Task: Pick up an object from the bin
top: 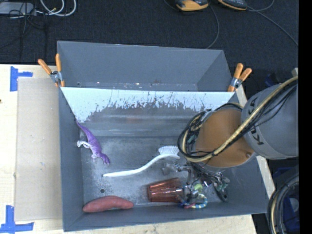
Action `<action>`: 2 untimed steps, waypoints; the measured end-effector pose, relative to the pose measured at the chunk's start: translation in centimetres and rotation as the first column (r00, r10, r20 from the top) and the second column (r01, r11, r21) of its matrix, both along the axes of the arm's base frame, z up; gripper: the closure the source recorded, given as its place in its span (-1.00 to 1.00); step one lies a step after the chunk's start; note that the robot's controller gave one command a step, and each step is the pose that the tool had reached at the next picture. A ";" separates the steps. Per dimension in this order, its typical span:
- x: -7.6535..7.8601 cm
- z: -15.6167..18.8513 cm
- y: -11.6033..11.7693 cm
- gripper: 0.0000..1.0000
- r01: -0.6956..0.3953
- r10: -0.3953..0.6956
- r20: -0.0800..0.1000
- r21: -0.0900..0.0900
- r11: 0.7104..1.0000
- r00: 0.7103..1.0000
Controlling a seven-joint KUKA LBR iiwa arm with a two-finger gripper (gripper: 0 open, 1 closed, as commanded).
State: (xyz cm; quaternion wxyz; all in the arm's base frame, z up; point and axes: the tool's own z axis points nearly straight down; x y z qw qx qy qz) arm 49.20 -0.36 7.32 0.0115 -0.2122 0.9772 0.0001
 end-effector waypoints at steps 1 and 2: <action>-0.2 0.0 1.2 -1.00 0.132 -0.132 0.005 0.002 0.991 0.991; -0.4 0.1 2.6 -1.00 0.003 -0.003 0.020 -0.001 1.000 1.000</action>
Offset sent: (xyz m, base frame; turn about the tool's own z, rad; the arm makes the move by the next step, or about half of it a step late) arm -0.0121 0.0296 -0.0032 -0.0023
